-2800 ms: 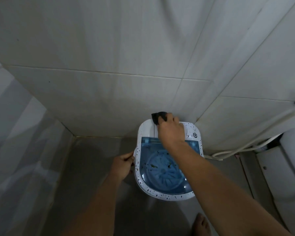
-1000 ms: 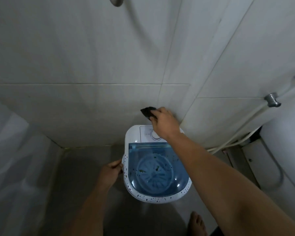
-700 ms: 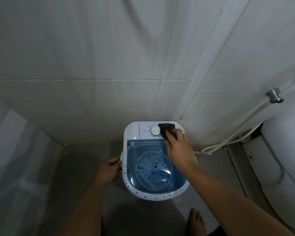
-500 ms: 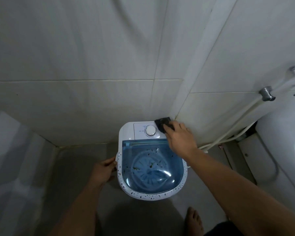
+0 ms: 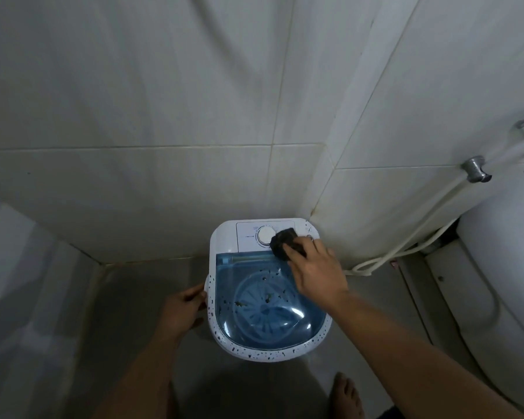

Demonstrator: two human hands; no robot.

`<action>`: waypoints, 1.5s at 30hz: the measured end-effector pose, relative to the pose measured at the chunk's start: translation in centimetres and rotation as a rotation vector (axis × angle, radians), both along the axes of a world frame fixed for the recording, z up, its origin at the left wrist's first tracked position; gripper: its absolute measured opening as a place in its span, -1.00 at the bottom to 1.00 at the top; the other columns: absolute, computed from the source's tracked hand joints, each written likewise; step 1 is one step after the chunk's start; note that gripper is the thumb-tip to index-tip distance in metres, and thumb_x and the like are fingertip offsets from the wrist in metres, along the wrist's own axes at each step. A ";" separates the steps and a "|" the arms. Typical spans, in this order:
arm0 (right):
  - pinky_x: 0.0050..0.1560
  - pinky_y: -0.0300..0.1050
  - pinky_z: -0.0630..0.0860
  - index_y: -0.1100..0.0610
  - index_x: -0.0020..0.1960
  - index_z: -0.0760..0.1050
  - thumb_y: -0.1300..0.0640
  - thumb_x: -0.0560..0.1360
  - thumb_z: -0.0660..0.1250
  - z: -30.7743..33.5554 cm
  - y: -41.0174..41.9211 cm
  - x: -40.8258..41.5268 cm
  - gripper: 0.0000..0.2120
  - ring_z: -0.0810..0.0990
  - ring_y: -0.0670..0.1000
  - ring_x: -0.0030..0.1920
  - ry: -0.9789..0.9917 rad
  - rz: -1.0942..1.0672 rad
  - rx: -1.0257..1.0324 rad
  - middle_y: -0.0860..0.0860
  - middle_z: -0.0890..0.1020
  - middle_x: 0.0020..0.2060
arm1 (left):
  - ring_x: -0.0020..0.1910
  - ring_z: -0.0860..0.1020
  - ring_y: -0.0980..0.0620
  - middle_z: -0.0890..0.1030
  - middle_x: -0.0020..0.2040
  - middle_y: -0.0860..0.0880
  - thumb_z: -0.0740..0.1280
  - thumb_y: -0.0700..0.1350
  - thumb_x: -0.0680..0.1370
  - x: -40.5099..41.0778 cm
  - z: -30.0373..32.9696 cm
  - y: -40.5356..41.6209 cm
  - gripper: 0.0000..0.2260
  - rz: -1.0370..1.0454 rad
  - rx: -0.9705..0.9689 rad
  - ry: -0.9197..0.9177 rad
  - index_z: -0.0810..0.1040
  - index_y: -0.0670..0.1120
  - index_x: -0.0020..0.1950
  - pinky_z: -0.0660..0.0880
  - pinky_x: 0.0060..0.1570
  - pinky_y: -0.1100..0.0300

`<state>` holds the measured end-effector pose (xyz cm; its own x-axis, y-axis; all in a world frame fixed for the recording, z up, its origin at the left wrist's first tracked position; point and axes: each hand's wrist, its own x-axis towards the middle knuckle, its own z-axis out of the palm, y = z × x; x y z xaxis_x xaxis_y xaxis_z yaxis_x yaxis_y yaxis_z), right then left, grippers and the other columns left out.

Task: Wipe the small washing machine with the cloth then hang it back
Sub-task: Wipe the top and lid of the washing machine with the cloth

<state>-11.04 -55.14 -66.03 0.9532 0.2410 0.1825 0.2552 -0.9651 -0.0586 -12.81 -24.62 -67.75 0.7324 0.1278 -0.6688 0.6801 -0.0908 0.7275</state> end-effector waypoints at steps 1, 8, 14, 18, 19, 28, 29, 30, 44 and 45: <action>-0.11 0.06 0.52 0.03 0.40 0.51 0.05 0.56 0.31 0.2 -0.2 1.1 -0.60 0.52 0.17 0.06 -0.002 -0.009 -0.006 0.11 0.54 0.22 | 0.06 0.64 -0.04 0.68 0.10 -0.12 0.35 -0.19 0.64 0.1 0.0 -0.1 -0.72 -0.013 0.003 0.005 0.60 -0.07 0.34 0.57 0.18 -0.09; -0.04 0.10 0.51 -0.01 0.39 0.52 0.09 0.57 0.32 0.1 0.8 0.9 -0.62 0.49 0.16 0.10 0.020 -0.167 0.190 0.08 0.52 0.26 | 0.09 0.64 -0.09 0.68 0.12 -0.14 0.30 -0.21 0.65 0.4 0.3 -1.3 -0.76 -0.045 0.063 0.032 0.61 -0.11 0.30 0.58 0.15 -0.09; 0.10 0.11 0.58 0.01 0.39 0.53 0.08 0.57 0.31 0.6 0.2 0.7 -0.62 0.53 0.12 0.16 0.162 -0.177 0.399 0.03 0.52 0.24 | -0.07 0.67 -0.13 0.68 0.03 -0.21 0.29 -0.19 0.66 0.1 0.6 -2.0 -0.85 0.019 0.012 0.106 0.55 -0.21 0.18 0.60 -0.17 0.04; 0.17 0.12 0.55 0.07 0.42 0.49 0.09 0.60 0.28 1.7 -1.5 3.2 -0.60 0.52 0.17 0.18 0.106 -0.365 0.469 0.10 0.52 0.25 | -0.09 0.65 -0.11 0.65 0.04 -0.22 0.28 -0.19 0.67 0.4 0.4 -1.9 -0.83 0.012 0.000 0.119 0.53 -0.23 0.21 0.60 -0.14 0.03; 0.16 0.13 0.56 0.06 0.43 0.48 0.08 0.60 0.27 1.8 -1.8 3.7 -0.60 0.51 0.19 0.18 0.111 -0.409 0.459 0.12 0.51 0.25 | -0.10 0.64 -0.10 0.65 0.03 -0.22 0.27 -0.19 0.67 0.5 0.3 -2.0 -0.84 0.015 -0.007 0.125 0.52 -0.24 0.21 0.60 -0.14 0.02; -0.02 0.09 0.58 0.03 0.40 0.51 0.08 0.57 0.35 0.5 -2.3 0.0 -0.60 0.50 0.15 0.11 0.047 -0.142 0.179 0.08 0.51 0.27 | -0.09 0.62 -0.11 0.63 -0.02 -0.18 0.25 -0.17 0.68 0.9 0.4 -0.9 -0.90 0.001 0.056 0.071 0.52 -0.09 -0.01 0.60 -0.11 0.05; -0.03 0.09 0.58 0.02 0.40 0.51 0.07 0.57 0.35 0.6 -3.1 0.2 -0.60 0.50 0.15 0.11 0.039 -0.084 0.125 0.08 0.51 0.27 | -0.07 0.62 -0.12 0.64 -0.02 -0.18 0.25 -0.16 0.68 1.0 0.4 -0.7 -0.89 -0.006 0.052 0.072 0.52 -0.08 -0.02 0.62 -0.04 -0.01; -0.03 0.11 0.57 0.02 0.41 0.50 0.06 0.57 0.34 0.8 -3.7 0.9 -0.60 0.51 0.15 0.11 0.041 -0.061 0.086 0.07 0.52 0.26 | -0.05 0.63 -0.12 0.65 0.00 -0.18 0.25 -0.16 0.68 1.0 0.4 -0.6 -0.90 -0.009 0.044 0.081 0.53 -0.09 -0.01 0.63 0.04 -0.07; -0.15 0.06 0.49 0.01 0.42 0.47 0.15 0.46 0.41 0.3 0.3 -2.8 -0.47 0.52 0.17 0.00 0.049 0.013 -0.059 0.09 0.57 0.19 | -0.04 0.64 -0.11 0.66 0.04 -0.20 0.29 -0.20 0.65 0.4 0.3 -0.4 -0.95 -0.004 0.003 0.061 0.54 -0.15 0.03 0.64 -0.11 -0.05; -0.15 0.05 0.49 0.00 0.42 0.48 0.15 0.46 0.41 0.5 -0.4 -2.2 -0.47 0.53 0.17 0.00 0.051 0.044 -0.081 0.09 0.57 0.20 | -0.06 0.64 -0.11 0.66 0.04 -0.21 0.30 -0.20 0.65 0.4 0.2 -0.5 -0.94 -0.001 0.006 0.050 0.54 -0.17 0.03 0.64 -0.05 -0.09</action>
<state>-13.27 -55.50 -65.56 0.9489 0.2951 0.1119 0.2964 -0.9551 0.0054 -12.45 -25.08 -67.55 0.6984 0.1311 -0.7036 0.7153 -0.0961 0.6921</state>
